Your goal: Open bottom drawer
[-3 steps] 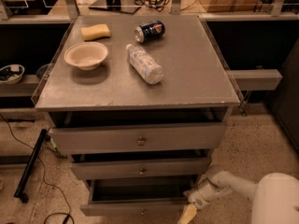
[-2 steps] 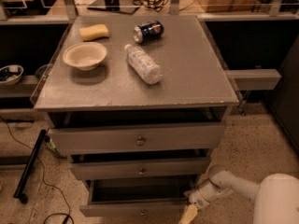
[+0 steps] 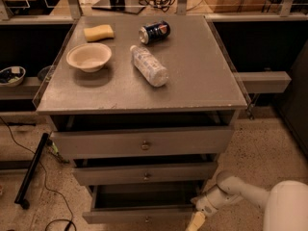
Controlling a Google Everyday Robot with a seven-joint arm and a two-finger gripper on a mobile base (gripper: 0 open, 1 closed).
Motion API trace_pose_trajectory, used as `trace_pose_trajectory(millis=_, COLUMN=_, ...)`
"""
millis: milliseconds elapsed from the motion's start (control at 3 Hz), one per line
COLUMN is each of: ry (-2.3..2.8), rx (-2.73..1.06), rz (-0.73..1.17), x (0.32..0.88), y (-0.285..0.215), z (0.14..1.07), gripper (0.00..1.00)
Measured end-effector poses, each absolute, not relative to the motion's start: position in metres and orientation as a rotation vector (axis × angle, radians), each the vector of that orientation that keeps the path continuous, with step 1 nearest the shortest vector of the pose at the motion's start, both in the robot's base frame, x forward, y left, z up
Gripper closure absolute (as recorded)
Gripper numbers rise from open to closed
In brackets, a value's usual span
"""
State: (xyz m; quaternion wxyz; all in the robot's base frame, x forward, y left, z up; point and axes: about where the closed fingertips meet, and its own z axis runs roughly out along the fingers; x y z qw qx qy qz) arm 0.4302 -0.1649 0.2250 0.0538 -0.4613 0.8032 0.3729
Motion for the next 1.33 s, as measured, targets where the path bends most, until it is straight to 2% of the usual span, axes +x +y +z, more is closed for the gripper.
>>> trace_pose_trajectory(millis=1333, ry=2.422, rx=-1.392, rz=1.169, x=0.4282, y=-0.1669, z=0.2296, gripper=0.00)
